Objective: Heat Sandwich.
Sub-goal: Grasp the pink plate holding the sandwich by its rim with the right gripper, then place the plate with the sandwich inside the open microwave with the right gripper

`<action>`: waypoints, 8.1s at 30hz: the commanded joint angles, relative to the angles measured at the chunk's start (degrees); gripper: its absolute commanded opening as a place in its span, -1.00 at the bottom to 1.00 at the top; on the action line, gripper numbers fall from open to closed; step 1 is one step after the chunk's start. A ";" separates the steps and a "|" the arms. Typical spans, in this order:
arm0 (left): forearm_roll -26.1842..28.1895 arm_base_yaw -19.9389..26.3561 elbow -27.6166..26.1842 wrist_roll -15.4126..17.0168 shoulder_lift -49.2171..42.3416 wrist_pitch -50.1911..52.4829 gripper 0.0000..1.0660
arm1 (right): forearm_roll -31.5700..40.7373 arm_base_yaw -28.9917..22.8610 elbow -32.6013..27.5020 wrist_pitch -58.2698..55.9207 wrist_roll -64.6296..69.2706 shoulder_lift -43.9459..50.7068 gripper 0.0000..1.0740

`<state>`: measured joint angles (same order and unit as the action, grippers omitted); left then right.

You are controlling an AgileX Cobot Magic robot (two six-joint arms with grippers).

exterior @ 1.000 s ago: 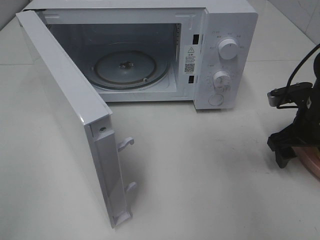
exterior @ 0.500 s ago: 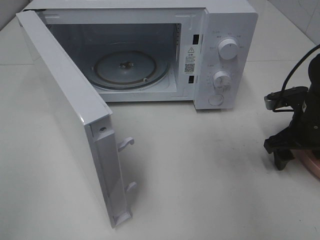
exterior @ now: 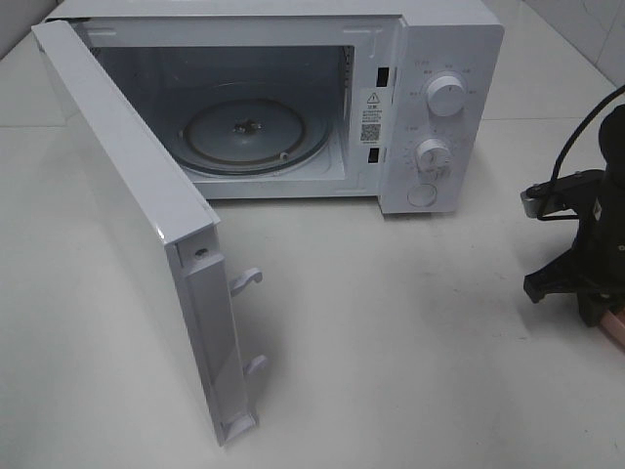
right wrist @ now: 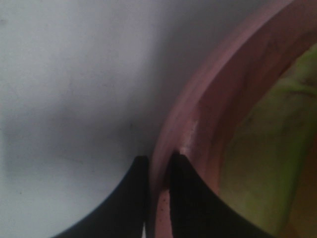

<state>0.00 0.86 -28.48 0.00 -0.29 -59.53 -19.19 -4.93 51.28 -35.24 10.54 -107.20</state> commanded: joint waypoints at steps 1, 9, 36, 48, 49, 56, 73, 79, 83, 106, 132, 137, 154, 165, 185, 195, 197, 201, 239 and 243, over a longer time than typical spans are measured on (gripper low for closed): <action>0.00 0.23 0.11 0.00 -1.49 0.23 0.83 | -0.11 0.34 -0.11 -0.23 0.11 -0.17 -0.99; 0.00 0.23 0.11 0.00 -1.49 0.23 0.83 | -0.80 0.34 -0.11 -0.86 0.11 -0.17 -0.99; 0.00 0.23 0.11 0.00 -1.49 0.23 0.83 | -10.14 -3.21 -0.11 -6.02 7.16 1.78 -0.99; 0.00 0.23 0.11 0.00 -1.49 0.23 0.83 | -10.66 -6.70 -0.74 -10.71 7.79 5.44 -0.99; 0.00 0.23 0.11 0.00 -1.49 0.23 0.83 | -10.60 -7.05 -1.03 -10.77 7.79 5.56 -0.99; 0.00 0.23 0.11 0.00 -1.49 0.23 0.83 | -10.08 -9.63 -3.50 -11.46 7.85 8.37 -0.99; 0.00 0.23 0.11 0.00 -1.49 0.23 0.83 | -9.68 -17.53 -6.02 -17.65 7.96 17.30 -0.98; 0.00 0.23 0.11 0.00 -1.49 0.23 0.83 | -8.48 -21.26 -6.02 -19.37 8.02 20.28 -0.98; 0.00 0.23 0.11 0.00 -1.49 0.23 0.83 | -8.14 -24.12 -6.02 -21.14 8.02 21.77 -0.98; 0.00 0.23 0.11 0.00 -1.49 0.23 0.83 | -5.44 -41.42 -6.02 -27.33 8.31 26.81 -0.98; 0.00 0.23 0.11 0.00 -1.49 0.23 0.83 | -6.07 -57.98 -5.96 -27.27 8.02 26.81 -0.98; 0.00 0.23 0.11 0.00 -1.49 0.23 0.83 | -6.53 -57.98 -5.96 -26.18 4.01 26.81 -0.98; 0.00 0.23 0.11 0.00 -1.49 0.23 0.83 | -10.43 -57.98 -5.96 -17.48 -9.45 26.81 -0.98; 0.00 0.23 0.11 0.00 -1.49 0.23 0.83 | -14.27 -57.98 -5.96 -15.24 -15.58 26.81 -0.98; 0.00 0.23 0.11 0.00 -1.49 0.23 0.83 | -16.16 -57.64 -5.96 -7.51 -31.74 26.81 -0.98; 0.00 0.23 0.11 0.00 -1.49 0.23 0.83 | -16.04 -57.64 -5.96 -2.52 -37.70 26.81 -0.98; 0.00 0.23 0.11 0.00 -1.49 0.23 0.83 | -16.04 -57.64 -5.96 -1.78 -37.53 26.81 -0.98; 0.00 0.23 0.11 0.00 -1.49 0.23 0.83 | -16.16 -57.64 -5.96 -1.38 -39.76 26.81 -0.98; 0.00 0.23 0.11 0.00 -1.49 0.23 0.83 | 11.23 -35.52 -5.90 7.62 -93.68 26.81 -0.99; 0.00 0.23 0.11 0.00 -1.49 0.23 0.83 | 15.64 -33.92 -5.90 7.62 -97.86 26.81 -0.99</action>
<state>0.00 0.86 -28.48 0.00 -0.34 -59.53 -5.27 -39.59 45.21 -29.34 -85.20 -81.07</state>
